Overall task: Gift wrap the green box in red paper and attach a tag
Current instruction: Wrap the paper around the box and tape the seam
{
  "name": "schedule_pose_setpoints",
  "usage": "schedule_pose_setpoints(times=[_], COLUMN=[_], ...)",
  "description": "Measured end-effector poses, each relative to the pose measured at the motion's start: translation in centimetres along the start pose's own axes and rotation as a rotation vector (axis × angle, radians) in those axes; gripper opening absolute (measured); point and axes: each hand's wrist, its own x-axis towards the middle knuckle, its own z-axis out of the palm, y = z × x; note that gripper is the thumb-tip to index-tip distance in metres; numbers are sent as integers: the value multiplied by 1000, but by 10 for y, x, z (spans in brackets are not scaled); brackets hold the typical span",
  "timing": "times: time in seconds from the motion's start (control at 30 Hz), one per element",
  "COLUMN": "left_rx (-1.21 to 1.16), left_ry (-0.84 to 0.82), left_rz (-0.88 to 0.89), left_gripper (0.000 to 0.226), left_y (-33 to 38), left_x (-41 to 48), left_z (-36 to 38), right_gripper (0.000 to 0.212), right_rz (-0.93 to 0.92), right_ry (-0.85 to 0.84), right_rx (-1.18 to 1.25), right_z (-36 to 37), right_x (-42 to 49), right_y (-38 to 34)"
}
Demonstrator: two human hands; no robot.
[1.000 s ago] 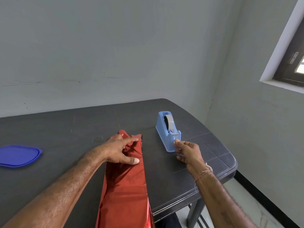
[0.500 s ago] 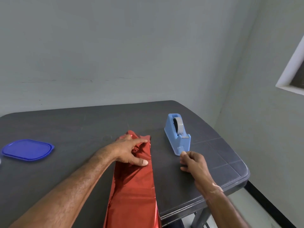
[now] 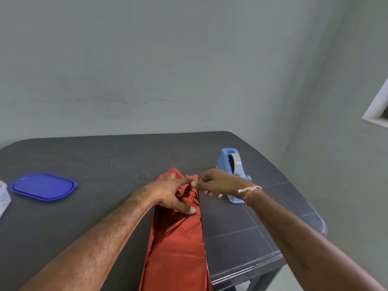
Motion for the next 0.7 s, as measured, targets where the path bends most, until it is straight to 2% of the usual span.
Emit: schedule_pose_setpoints(times=[0.17,0.43,0.57,0.63,0.7], left_rx=[8,-1,-11,-32,-41], left_ry=[9,-1,9,51,81], left_rz=[6,-12,-5,18,36], left_gripper=[103,112,122,118,103], left_y=[0,0,0,-1,-4], left_x=[0,1,2,2,2], left_z=[1,3,4,5,7], right_gripper=[42,64,57,54,52], right_rz=[28,46,35,19,3], right_ry=[5,99,69,69,74], right_rx=[-119,-249,-189,-142,-120], right_z=[6,6,5,1,-1], right_x=[18,25,22,19,18], right_y=[6,13,15,11,9])
